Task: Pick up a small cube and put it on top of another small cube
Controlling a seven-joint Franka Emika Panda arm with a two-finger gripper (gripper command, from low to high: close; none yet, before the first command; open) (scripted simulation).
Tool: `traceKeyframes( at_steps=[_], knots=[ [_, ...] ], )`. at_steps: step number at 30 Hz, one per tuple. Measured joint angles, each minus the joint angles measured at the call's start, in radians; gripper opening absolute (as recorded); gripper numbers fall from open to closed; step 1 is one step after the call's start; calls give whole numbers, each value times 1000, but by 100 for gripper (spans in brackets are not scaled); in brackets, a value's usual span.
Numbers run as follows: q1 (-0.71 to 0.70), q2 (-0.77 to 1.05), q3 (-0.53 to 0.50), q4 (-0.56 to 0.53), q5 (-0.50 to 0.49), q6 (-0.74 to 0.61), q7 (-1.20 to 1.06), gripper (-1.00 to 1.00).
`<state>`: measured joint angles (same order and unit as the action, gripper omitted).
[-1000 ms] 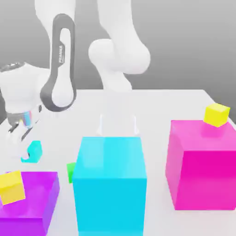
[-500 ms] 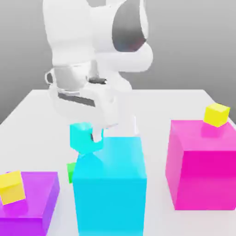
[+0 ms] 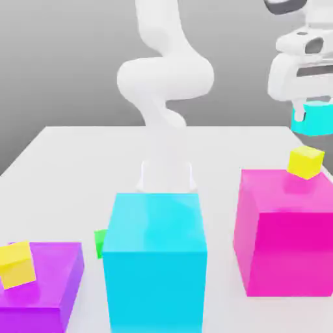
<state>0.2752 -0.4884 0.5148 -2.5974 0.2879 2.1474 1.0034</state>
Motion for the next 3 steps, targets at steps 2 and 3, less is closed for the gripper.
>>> traceKeyframes(
  at_steps=[2,3],
  knots=[
    [0,0,0,0,0,0,0,100],
    [0,0,0,0,0,0,0,100]
  ],
)
